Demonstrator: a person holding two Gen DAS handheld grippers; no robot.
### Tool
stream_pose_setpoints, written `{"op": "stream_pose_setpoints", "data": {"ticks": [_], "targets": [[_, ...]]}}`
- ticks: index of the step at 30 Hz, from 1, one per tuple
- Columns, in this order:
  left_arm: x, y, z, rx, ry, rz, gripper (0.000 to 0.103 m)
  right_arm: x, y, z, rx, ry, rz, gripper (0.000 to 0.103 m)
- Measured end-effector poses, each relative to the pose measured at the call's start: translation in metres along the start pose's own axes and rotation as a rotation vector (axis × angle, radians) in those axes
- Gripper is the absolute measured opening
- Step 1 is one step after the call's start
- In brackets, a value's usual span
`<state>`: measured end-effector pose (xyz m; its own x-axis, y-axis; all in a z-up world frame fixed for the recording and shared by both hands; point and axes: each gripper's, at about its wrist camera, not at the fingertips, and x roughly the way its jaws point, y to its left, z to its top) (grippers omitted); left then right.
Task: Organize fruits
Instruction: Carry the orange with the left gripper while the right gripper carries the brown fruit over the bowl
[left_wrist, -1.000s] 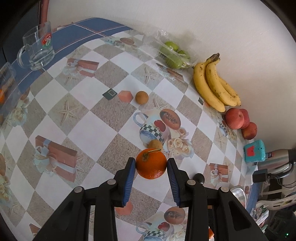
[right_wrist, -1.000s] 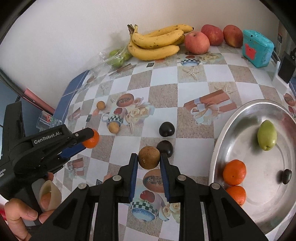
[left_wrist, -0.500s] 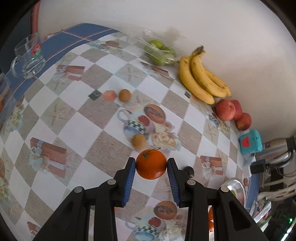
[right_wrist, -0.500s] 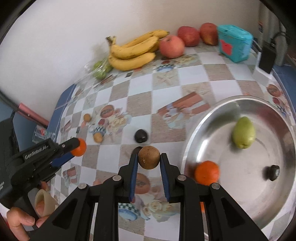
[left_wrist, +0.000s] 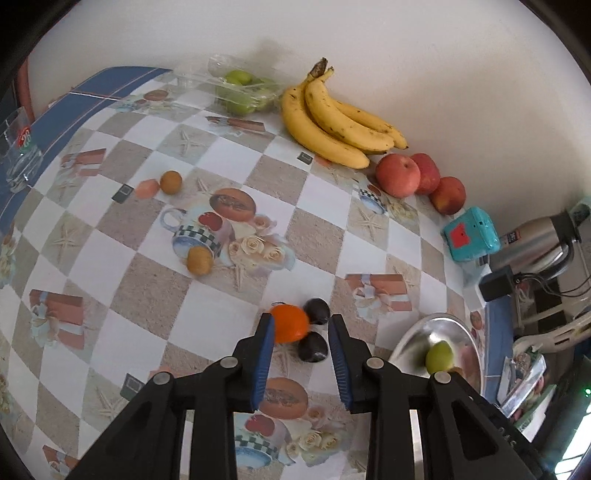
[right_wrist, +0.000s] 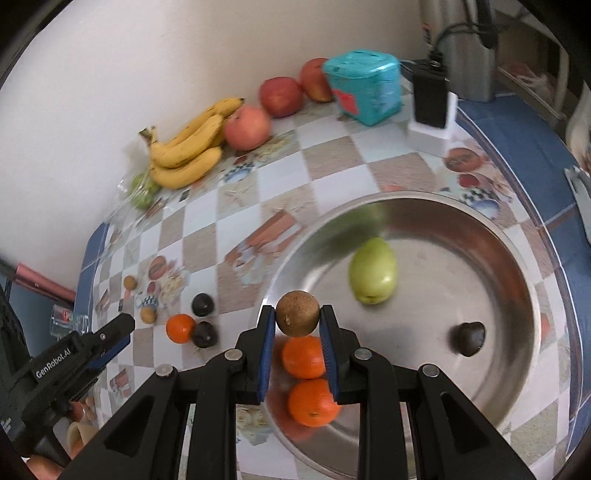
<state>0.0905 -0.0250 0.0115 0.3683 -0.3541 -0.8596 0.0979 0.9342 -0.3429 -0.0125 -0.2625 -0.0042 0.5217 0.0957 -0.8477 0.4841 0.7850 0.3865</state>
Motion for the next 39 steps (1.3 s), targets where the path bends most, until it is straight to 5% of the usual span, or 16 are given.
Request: {"op": "stream_pose_setpoints", "data": {"ticks": [5, 9, 20, 24, 39], "targets": [[0.014, 0.015, 0.007, -0.015, -0.001, 0.047, 0.034, 0.0, -0.005, 0.0, 0.017, 0.002, 0.005, 0.025], [0.03, 0.015, 0.008, 0.01, 0.025, 0.046, 0.056, 0.001, -0.002, 0.0, 0.009, 0.005, 0.007, 0.025], [0.061, 0.007, 0.0, 0.048, 0.091, 0.056, 0.055, 0.007, -0.002, 0.0, 0.007, 0.023, 0.001, 0.025], [0.064, 0.006, -0.002, 0.046, 0.104, 0.047, 0.039, 0.007, -0.002, -0.001, 0.007, 0.025, 0.001, 0.025], [0.028, -0.006, 0.004, 0.047, 0.03, -0.024, 0.038, 0.001, -0.017, 0.002, 0.057, 0.012, 0.009, 0.025]]}}
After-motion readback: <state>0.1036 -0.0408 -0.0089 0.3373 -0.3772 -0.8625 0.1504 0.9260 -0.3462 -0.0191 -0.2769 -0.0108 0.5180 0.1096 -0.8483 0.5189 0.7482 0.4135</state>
